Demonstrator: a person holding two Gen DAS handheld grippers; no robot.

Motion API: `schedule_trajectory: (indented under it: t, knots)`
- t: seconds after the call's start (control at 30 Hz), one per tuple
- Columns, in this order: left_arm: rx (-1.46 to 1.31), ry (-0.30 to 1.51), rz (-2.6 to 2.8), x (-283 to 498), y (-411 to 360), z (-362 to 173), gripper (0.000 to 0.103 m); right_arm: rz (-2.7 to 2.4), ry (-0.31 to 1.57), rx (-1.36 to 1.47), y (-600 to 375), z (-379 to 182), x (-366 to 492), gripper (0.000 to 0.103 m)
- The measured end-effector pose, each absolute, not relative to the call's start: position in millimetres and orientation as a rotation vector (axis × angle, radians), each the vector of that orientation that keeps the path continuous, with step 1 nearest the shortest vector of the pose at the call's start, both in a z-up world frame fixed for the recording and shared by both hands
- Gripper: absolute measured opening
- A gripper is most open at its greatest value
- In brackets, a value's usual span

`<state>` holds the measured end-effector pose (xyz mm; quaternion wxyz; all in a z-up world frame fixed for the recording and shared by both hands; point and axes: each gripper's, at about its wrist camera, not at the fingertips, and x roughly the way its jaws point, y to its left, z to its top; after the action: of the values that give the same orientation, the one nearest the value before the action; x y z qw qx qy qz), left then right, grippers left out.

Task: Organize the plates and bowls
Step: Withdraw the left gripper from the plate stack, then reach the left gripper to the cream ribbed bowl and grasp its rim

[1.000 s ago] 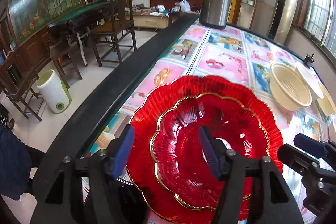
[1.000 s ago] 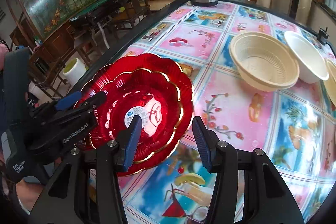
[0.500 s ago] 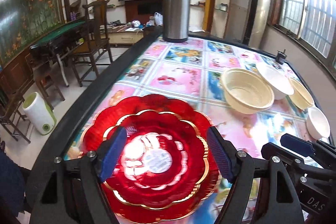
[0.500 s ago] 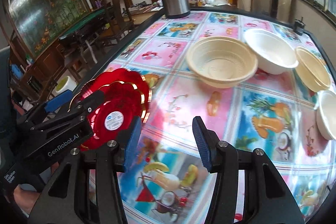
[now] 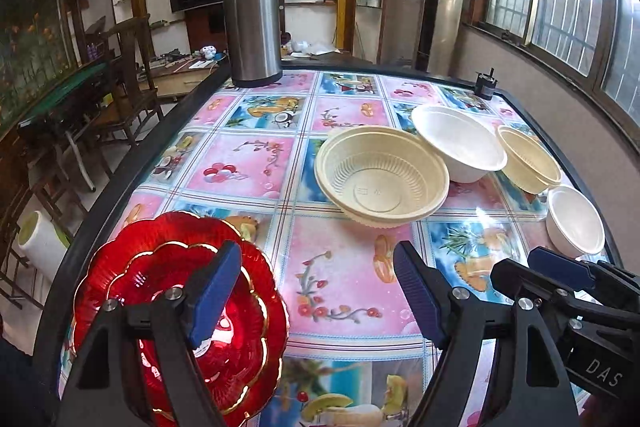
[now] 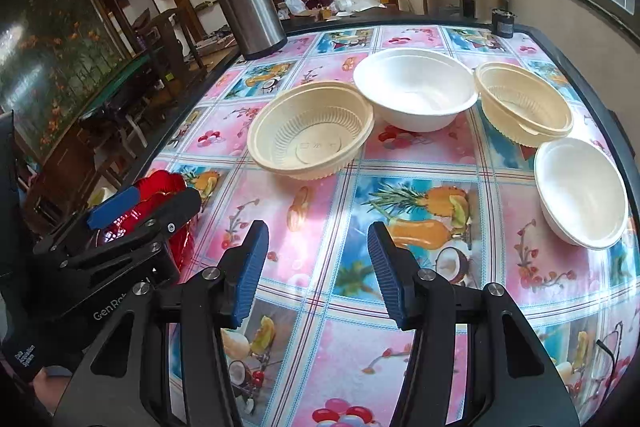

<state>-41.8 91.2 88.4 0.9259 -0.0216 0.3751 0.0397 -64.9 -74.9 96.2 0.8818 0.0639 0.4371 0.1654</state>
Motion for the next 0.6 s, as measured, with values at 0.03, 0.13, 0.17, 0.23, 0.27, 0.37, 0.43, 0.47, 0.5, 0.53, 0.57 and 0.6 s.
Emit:
schedule_trajectory:
  t: [0.03, 0.13, 0.17, 0.23, 0.27, 0.37, 0.43, 0.47, 0.5, 0.53, 0.57, 0.6]
  knots:
    - [-0.039, 0.771, 0.078, -39, 89, 88, 0.079, 0.338, 0.914, 0.138, -78, 96, -62, 0.052]
    - [-0.033, 0.771, 0.068, -30, 83, 88, 0.078, 0.323, 0.922, 0.144, -83, 94, -53, 0.053]
    - [-0.034, 0.774, 0.063, -27, 83, 88, 0.079, 0.317, 0.929, 0.147, -83, 92, -49, 0.057]
    - [-0.036, 0.785, 0.057, -20, 82, 87, 0.079, 0.300, 0.954, 0.160, -84, 88, -39, 0.064]
    - [-0.034, 0.791, 0.058, -16, 82, 86, 0.079, 0.286, 0.971, 0.169, -85, 86, -34, 0.065]
    - [-0.027, 0.799, 0.063, -8, 81, 83, 0.078, 0.268, 1.019, 0.207, -87, 77, -20, 0.065]
    - [-0.028, 0.804, 0.064, -4, 82, 82, 0.078, 0.268, 1.027, 0.214, -88, 74, -15, 0.065]
    - [-0.030, 0.807, 0.064, -2, 83, 80, 0.078, 0.265, 1.025, 0.212, -88, 72, -13, 0.065]
    - [-0.032, 0.813, 0.064, 1, 84, 79, 0.078, 0.263, 1.025, 0.211, -88, 71, -12, 0.065]
    - [-0.034, 0.820, 0.065, 4, 84, 78, 0.079, 0.265, 1.025, 0.212, -88, 70, -10, 0.065]
    - [-0.040, 0.828, 0.063, 6, 86, 76, 0.078, 0.269, 1.024, 0.217, -88, 69, -9, 0.065]
    - [-0.048, 0.833, 0.060, 9, 87, 75, 0.078, 0.272, 1.021, 0.221, -88, 69, -8, 0.065]
